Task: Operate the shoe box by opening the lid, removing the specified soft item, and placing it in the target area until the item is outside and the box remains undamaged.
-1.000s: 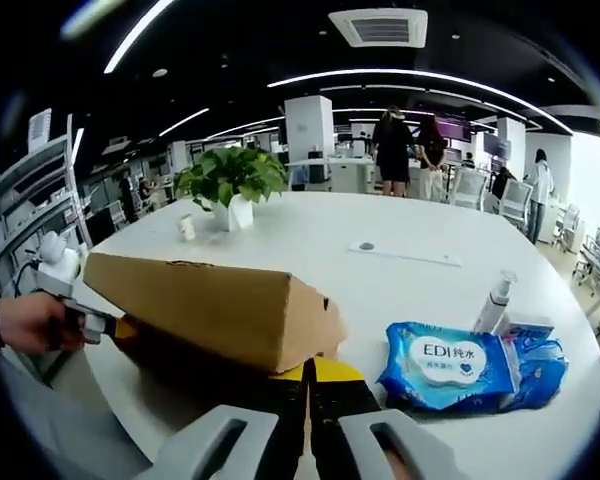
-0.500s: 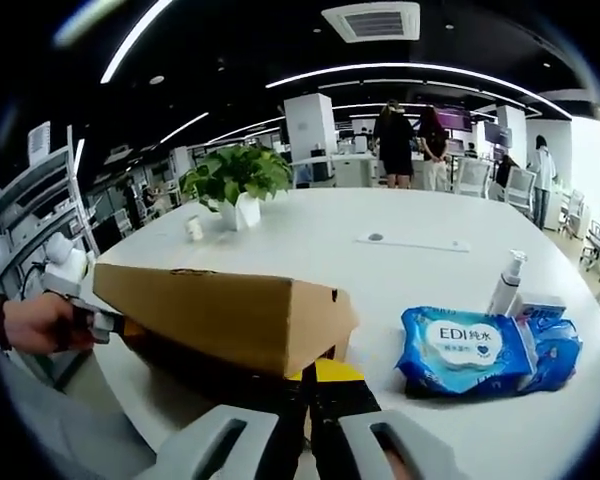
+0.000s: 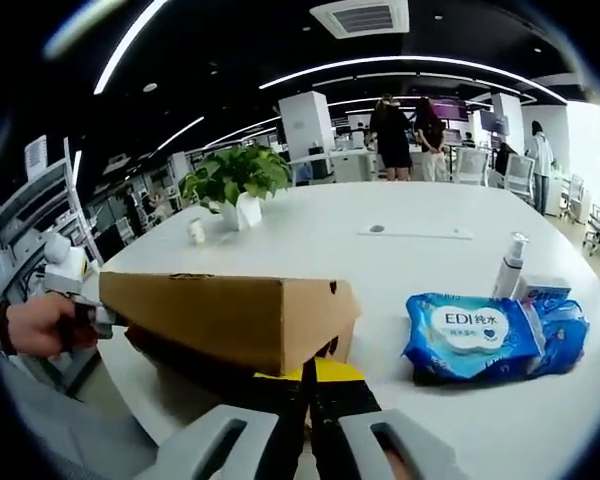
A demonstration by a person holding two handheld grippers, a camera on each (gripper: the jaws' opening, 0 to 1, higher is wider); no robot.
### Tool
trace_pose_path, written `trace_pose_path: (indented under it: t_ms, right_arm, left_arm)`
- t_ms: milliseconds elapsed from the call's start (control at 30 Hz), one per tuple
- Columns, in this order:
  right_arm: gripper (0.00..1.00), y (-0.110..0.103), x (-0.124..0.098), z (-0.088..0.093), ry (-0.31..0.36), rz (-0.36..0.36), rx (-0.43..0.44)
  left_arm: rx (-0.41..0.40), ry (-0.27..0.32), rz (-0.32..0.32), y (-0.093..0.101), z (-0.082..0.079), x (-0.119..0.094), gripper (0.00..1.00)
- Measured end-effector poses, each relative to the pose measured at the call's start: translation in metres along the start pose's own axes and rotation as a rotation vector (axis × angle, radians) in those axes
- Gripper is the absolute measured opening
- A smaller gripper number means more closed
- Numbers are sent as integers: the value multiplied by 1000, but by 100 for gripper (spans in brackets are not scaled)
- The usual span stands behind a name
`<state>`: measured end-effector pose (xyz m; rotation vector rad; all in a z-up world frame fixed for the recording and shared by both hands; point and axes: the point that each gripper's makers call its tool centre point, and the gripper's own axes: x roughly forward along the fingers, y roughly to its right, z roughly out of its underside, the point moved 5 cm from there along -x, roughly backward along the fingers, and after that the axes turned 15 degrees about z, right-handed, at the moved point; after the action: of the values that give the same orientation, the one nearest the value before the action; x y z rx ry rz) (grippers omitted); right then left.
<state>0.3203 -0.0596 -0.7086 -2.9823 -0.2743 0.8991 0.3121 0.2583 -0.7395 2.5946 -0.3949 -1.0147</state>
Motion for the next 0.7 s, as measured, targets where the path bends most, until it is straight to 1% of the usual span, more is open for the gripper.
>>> trace_pose_path:
  t_ms: [233, 333, 467, 533, 567, 633, 700]
  right_arm:
    - [0, 0, -1, 0, -1, -3, 4]
    - [0, 1, -1, 1, -4, -2, 2]
    - [0, 2, -2, 1, -7, 1, 3]
    - [0, 2, -3, 1, -9, -2, 7]
    - [0, 2, -3, 1, -10, -5, 6]
    - [0, 1, -3, 1, -11, -8, 5]
    - [0, 0, -4, 1, -11, -13, 1]
  left_arm:
    - [-8, 21, 18, 3, -3, -8, 4]
    - [-8, 9, 16, 5, -5, -9, 4]
    - [19, 2, 28, 9, -9, -14, 2]
    - [50, -7, 35, 8, -9, -18, 0]
    - [54, -7, 42, 8, -9, -20, 0]
    - [38, 7, 74, 9, -9, -22, 0]
    - [45, 10, 89, 11, -8, -25, 0]
